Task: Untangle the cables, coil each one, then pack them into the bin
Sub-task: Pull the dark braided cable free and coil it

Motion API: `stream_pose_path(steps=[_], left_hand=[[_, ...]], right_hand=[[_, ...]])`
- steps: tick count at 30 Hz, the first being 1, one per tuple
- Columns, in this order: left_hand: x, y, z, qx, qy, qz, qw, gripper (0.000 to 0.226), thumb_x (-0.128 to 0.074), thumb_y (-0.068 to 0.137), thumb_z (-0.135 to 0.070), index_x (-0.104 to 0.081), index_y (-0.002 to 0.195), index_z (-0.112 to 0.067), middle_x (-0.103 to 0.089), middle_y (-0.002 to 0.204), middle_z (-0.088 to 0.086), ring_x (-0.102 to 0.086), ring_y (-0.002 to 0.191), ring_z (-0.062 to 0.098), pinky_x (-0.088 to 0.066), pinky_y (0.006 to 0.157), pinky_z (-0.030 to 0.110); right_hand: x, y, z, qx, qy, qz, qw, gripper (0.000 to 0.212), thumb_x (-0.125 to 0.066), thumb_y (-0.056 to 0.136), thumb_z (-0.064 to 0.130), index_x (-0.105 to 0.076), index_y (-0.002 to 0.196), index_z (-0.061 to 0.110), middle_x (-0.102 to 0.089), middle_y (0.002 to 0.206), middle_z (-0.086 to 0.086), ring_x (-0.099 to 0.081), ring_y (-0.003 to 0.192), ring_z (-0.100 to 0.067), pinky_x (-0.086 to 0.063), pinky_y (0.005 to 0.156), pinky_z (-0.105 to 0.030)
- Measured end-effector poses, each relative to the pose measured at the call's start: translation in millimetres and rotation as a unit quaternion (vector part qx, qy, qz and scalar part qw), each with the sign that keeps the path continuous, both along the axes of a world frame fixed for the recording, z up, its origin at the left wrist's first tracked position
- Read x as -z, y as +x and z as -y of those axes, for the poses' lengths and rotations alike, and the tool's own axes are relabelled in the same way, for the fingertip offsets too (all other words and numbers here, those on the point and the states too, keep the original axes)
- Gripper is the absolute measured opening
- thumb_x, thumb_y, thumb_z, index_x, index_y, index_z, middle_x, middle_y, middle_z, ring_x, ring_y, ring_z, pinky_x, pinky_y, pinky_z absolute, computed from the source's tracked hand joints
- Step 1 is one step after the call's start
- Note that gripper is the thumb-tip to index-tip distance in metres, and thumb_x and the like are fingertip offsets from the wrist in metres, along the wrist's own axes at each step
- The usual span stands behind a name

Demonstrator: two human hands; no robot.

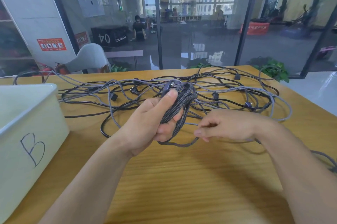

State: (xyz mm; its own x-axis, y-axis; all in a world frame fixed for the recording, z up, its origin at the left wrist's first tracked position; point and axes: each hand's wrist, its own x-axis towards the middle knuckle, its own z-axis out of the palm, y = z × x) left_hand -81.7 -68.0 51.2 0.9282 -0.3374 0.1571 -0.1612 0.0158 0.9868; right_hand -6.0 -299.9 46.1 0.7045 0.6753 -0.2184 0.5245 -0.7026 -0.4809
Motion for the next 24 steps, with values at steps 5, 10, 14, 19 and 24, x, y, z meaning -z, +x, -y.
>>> stream_pose_path(steps=[5, 10, 14, 19, 24], left_hand=[[0, 0, 3, 0.021, -0.027, -0.011, 0.999, 0.051, -0.039, 0.103, -0.052, -0.053, 0.075, -0.012, -0.028, 0.046, -0.003, -0.018, 0.038, 0.013, -0.013, 0.048, 0.035], [2, 0, 2, 0.014, -0.088, -0.016, 0.996, 0.053, -0.039, 0.105, -0.054, -0.053, 0.072, -0.016, -0.026, 0.045, -0.007, -0.019, 0.036, 0.009, -0.013, 0.047, 0.034], [1, -3, 7, 0.038, -0.093, -0.023, 0.995, 0.051, -0.04, 0.1, -0.054, -0.054, 0.068, -0.018, -0.027, 0.042, -0.009, -0.018, 0.034, 0.009, -0.012, 0.047, 0.036], [5, -1, 10, 0.049, -0.015, -0.027, 0.998, 0.052, -0.04, 0.1, -0.052, -0.056, 0.065, -0.016, -0.027, 0.041, -0.003, -0.018, 0.036, 0.012, -0.016, 0.046, 0.029], [6, 0, 8, 0.037, 0.037, -0.015, 0.999, 0.052, -0.041, 0.099, -0.053, -0.056, 0.066, -0.017, -0.029, 0.044, 0.0, -0.021, 0.039, 0.015, -0.019, 0.049, 0.027]], right_hand=[[17, 5, -9, 0.038, -0.01, 0.094, 0.995, 0.056, -0.052, 0.091, 0.076, -0.067, 0.073, 0.024, -0.048, 0.06, 0.003, -0.044, 0.055, -0.014, -0.037, 0.06, -0.034], [25, 3, -23, 0.01, -0.048, 0.098, 0.994, 0.054, -0.049, 0.094, 0.074, -0.065, 0.068, 0.03, -0.051, 0.057, 0.006, -0.047, 0.053, -0.011, -0.041, 0.06, -0.033], [30, -2, -32, 0.005, -0.05, 0.12, 0.992, 0.061, -0.042, 0.088, 0.082, -0.065, 0.073, 0.028, -0.06, 0.058, 0.012, -0.057, 0.057, -0.008, -0.052, 0.065, -0.033], [16, 4, -20, 0.097, 0.061, 0.233, 0.966, 0.039, -0.054, 0.081, 0.062, -0.057, 0.064, 0.027, -0.061, 0.065, 0.004, -0.057, 0.067, -0.02, -0.048, 0.061, -0.034], [6, 6, -8, 0.125, 0.074, 0.227, 0.963, 0.059, -0.055, 0.075, 0.078, -0.056, 0.065, 0.02, -0.051, 0.057, 0.002, -0.044, 0.056, -0.015, -0.036, 0.055, -0.035]])
